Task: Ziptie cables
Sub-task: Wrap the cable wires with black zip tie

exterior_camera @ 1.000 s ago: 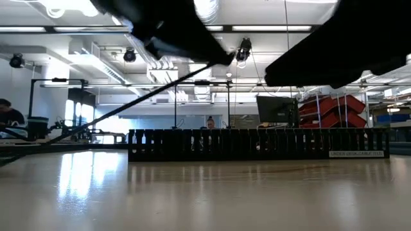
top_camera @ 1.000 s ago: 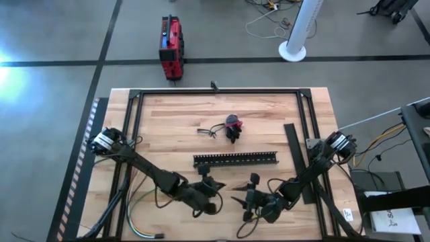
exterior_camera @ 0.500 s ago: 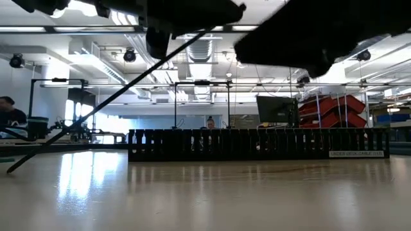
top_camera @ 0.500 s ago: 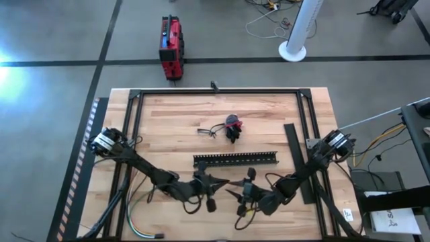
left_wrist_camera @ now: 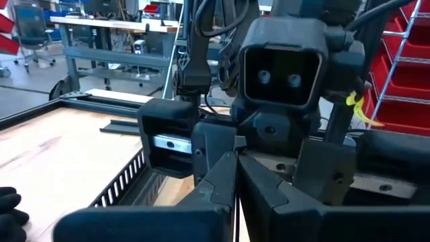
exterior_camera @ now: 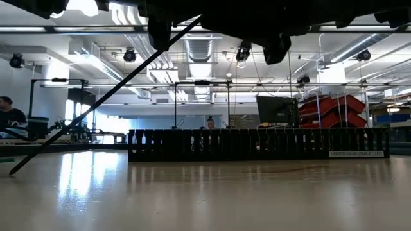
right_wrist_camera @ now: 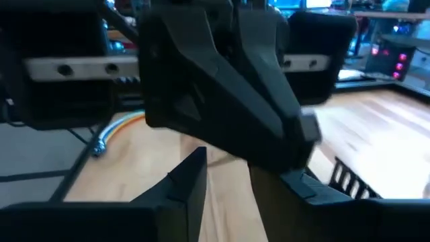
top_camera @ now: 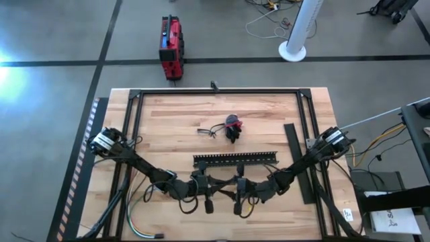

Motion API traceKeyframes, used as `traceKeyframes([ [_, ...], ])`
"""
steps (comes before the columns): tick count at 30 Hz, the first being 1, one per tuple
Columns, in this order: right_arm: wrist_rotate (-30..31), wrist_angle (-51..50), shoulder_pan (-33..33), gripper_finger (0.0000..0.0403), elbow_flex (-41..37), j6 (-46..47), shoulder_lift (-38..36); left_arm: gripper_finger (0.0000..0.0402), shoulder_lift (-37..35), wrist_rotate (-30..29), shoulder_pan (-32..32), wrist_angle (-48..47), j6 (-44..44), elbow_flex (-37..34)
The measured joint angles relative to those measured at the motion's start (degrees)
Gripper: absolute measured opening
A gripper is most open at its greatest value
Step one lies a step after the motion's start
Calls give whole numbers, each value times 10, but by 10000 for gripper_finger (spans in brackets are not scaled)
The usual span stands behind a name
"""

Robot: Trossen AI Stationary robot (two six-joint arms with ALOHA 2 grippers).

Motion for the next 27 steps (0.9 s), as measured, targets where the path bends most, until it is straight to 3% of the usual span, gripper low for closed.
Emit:
traceKeyframes([
  [10,-1,4,-7,8,10,-14,0,0,-3,0,0,2,13,0],
  [17,-3,1,-8,1,19,-24,0,0,-27,21,-10,-7,74,0],
  [21,-5,-1,-7,0,19,-34,0,6,-81,28,-20,-89,95,0],
  [27,-4,-8,-8,0,28,-67,0,42,-163,30,-40,-250,54,1],
])
